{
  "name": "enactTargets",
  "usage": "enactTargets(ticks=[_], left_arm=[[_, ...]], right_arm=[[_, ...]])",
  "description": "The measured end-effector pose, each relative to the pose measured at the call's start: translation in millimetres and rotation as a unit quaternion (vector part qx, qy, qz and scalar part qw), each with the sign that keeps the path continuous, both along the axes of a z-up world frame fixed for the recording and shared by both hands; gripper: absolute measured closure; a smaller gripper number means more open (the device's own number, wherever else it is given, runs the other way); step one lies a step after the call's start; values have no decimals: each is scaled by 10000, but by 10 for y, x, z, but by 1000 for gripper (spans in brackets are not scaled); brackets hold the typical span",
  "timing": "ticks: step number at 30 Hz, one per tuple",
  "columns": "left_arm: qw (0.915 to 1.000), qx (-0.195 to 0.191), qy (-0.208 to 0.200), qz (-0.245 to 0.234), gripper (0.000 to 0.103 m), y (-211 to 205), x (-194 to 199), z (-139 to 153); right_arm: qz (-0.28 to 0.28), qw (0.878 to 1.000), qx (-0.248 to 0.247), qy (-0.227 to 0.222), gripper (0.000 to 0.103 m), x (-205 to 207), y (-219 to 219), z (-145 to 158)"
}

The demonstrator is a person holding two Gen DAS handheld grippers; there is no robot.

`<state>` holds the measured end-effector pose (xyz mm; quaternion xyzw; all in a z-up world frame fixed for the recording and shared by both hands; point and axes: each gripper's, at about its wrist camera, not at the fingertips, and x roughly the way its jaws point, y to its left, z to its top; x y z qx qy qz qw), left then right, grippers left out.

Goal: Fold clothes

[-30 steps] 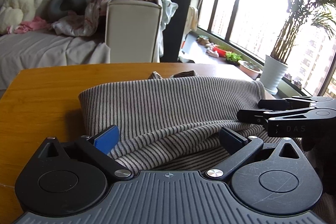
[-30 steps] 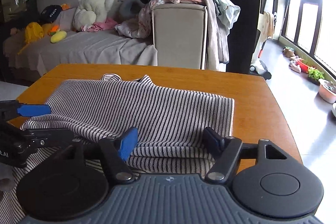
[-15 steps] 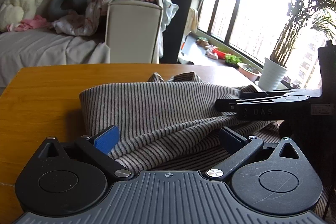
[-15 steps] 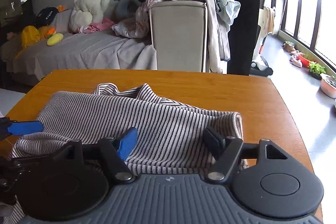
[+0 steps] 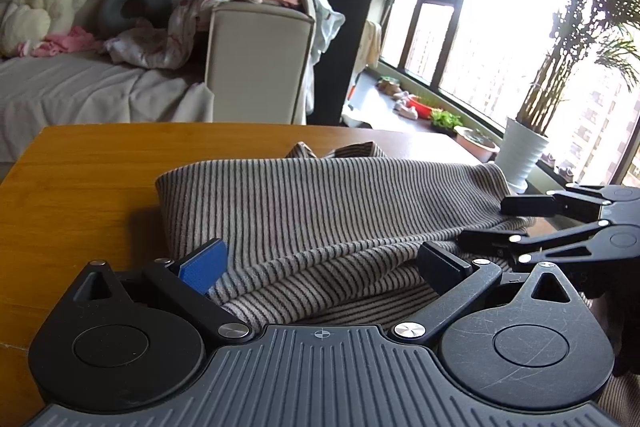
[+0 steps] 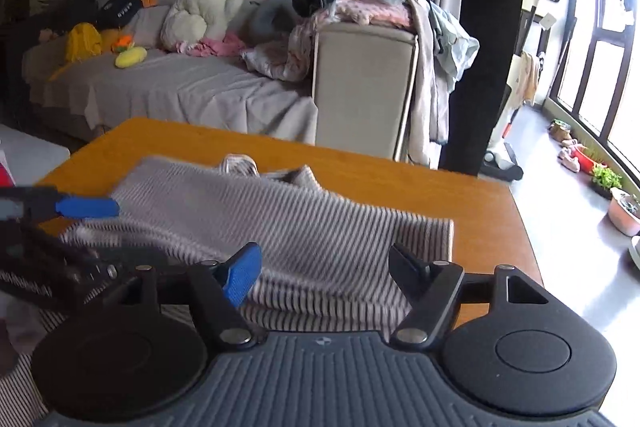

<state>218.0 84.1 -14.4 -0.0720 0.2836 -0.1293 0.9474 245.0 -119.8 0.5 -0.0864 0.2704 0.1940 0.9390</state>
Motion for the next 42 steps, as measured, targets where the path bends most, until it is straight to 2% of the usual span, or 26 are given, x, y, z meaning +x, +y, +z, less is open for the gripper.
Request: enactTargets(ticks=[4, 6, 7, 8, 10, 12, 17, 19, 20, 21, 22, 23, 24, 25, 26, 28, 31, 36, 38, 42], left_arm=[[10000, -43, -6, 0, 0, 11, -20, 0], [9999, -99, -12, 0, 0, 23, -23, 3], [9999, -143, -15, -2, 0, 36, -24, 3], [9998, -196, -17, -3, 0, 52, -24, 3], [9995, -313, -18, -10, 0, 88, -21, 1], [9992, -408, -16, -18, 0, 115, -19, -3], [9984, -573, -13, -32, 0, 158, -22, -8], [9982, -603, -12, -35, 0, 167, -19, -7], [9981, -618, -12, -36, 0, 171, -17, -7], [9980, -626, -12, -36, 0, 173, -14, -6], [9980, -633, -11, -35, 0, 174, -10, -6], [9979, -640, -10, -33, 0, 175, -7, -7], [9979, -650, -9, -32, 0, 175, -8, -8], [9978, -661, -9, -32, 0, 176, -10, -10], [9978, -657, -12, -33, 0, 174, -15, -10], [9972, -741, -23, -46, 0, 199, -21, -12], [9945, -1045, -6, -37, 0, 345, -59, 15], [9927, -1114, -45, 465, 0, 729, -311, 228], [9901, -1263, -105, 609, 0, 885, -417, 333], [9870, -1317, -206, 900, 0, 1000, -547, 545]], right_arm=[[104, 9996, 221, -173, 32, 248, 79, 297], [39, 9995, 291, -74, 41, 443, 118, 325], [7, 9995, 326, -25, 51, 540, 138, 340], [-24, 9993, 370, 30, 55, 638, 156, 351], [-68, 9979, 602, 220, 55, 839, 176, 328], [29, 9964, 720, 445, 53, 1014, 231, 232], [227, 9976, -59, 657, 44, 1191, 575, -140], [135, 9964, -321, 769, 44, 1246, 647, -291], [66, 9956, -380, 852, 43, 1278, 664, -364], [17, 9961, -192, 863, 43, 1271, 630, -384], [23, 9957, -105, 920, 43, 1269, 602, -392], [56, 9954, -10, 955, 58, 1262, 573, -385], [68, 9956, 19, 935, 66, 1237, 564, -369], [75, 9958, 47, 913, 92, 1210, 555, -349], [35, 9961, 74, 873, 97, 1170, 547, -303], [-39, 9968, 133, 791, 97, 1089, 529, -206], [90, 9975, 493, 501, 97, 830, 372, 155], [617, 9917, 1092, 270, 98, 81, 46, 550], [766, 9891, 1181, 426, 98, -234, -17, 450], [1052, 9824, 1354, 740, 98, -859, -142, 247]])
